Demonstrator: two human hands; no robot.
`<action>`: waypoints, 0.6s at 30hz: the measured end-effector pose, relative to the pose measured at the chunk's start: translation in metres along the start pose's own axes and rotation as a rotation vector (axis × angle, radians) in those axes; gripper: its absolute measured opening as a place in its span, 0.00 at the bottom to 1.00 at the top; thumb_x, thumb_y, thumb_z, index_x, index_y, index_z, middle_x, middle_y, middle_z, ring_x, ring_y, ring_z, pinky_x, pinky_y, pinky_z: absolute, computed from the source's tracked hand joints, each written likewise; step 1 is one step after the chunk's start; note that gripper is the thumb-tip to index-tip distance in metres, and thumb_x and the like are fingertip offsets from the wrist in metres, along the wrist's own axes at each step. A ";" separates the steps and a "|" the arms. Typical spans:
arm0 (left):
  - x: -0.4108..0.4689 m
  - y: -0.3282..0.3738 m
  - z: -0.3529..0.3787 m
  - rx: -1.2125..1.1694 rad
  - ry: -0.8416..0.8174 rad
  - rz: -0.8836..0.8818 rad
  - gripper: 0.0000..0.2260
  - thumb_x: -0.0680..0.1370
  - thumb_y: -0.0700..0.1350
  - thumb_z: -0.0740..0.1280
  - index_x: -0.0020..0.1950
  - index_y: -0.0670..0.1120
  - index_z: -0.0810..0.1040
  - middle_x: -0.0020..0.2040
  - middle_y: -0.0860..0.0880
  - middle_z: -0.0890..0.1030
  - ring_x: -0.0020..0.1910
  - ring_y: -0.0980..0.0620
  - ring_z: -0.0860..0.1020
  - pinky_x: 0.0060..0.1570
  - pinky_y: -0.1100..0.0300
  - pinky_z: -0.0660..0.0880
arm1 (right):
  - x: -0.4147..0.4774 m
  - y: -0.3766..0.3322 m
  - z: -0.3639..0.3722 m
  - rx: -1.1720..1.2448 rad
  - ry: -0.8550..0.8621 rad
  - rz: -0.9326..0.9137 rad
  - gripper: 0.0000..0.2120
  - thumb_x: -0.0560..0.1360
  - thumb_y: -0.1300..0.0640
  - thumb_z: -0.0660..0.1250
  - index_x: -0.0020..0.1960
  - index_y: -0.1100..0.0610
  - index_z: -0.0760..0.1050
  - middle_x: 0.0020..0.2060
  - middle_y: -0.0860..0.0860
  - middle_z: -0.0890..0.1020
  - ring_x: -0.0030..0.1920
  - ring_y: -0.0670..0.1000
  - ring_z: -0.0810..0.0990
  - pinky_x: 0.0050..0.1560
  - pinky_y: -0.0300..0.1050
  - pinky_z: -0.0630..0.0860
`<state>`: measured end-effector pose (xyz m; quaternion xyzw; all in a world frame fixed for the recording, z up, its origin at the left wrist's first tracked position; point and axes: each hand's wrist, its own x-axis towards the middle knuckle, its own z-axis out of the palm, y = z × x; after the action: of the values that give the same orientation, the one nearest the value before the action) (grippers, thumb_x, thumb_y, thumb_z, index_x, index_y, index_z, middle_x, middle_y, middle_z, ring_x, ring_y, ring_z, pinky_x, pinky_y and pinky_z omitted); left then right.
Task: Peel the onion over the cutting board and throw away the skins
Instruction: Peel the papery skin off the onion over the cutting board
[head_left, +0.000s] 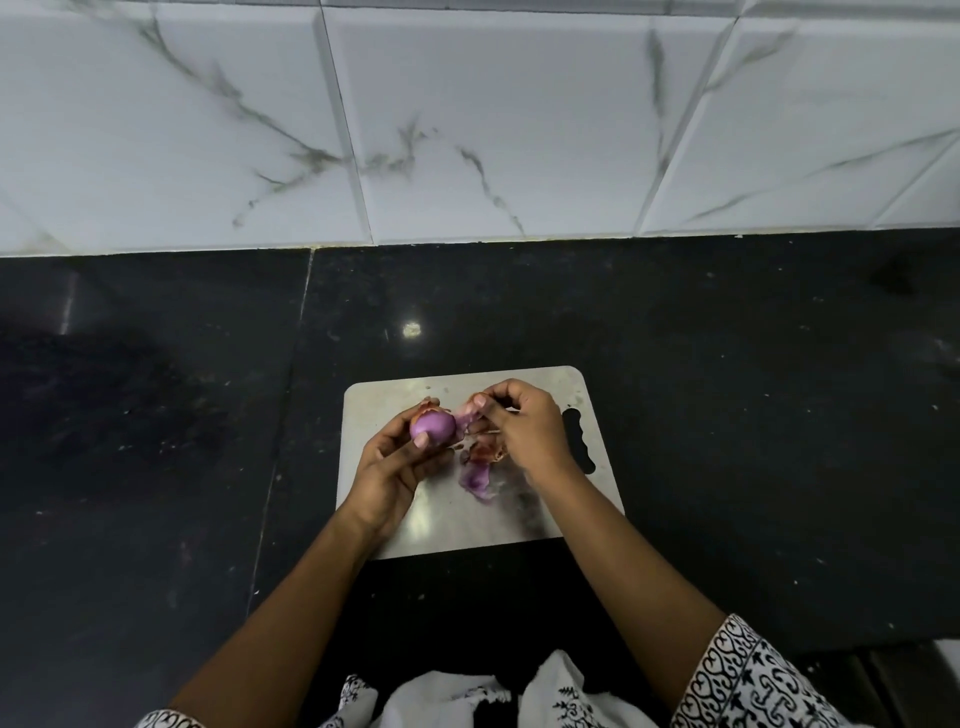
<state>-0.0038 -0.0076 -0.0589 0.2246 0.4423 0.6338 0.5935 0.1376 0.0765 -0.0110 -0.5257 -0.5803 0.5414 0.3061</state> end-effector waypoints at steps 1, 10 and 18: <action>0.000 0.000 -0.001 -0.014 0.002 -0.006 0.36 0.56 0.53 0.82 0.60 0.44 0.76 0.54 0.47 0.83 0.51 0.48 0.82 0.48 0.57 0.80 | -0.001 -0.001 0.001 0.051 -0.005 0.043 0.05 0.76 0.60 0.66 0.47 0.62 0.78 0.39 0.50 0.82 0.35 0.44 0.82 0.32 0.32 0.77; 0.002 0.001 -0.005 -0.135 -0.009 -0.072 0.41 0.56 0.53 0.82 0.65 0.40 0.73 0.55 0.40 0.80 0.47 0.47 0.83 0.45 0.58 0.80 | -0.014 -0.013 0.018 0.560 0.008 0.380 0.06 0.79 0.63 0.59 0.45 0.59 0.73 0.36 0.54 0.80 0.29 0.47 0.79 0.26 0.36 0.76; 0.003 0.002 -0.004 -0.249 0.040 -0.054 0.39 0.52 0.55 0.82 0.58 0.41 0.75 0.48 0.43 0.85 0.48 0.47 0.84 0.44 0.58 0.80 | -0.022 -0.011 0.022 0.916 0.087 0.372 0.08 0.79 0.65 0.58 0.42 0.61 0.72 0.33 0.55 0.78 0.28 0.47 0.81 0.30 0.39 0.80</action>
<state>-0.0083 -0.0059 -0.0597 0.1248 0.3779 0.6720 0.6245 0.1198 0.0501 -0.0011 -0.4539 -0.1659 0.7638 0.4277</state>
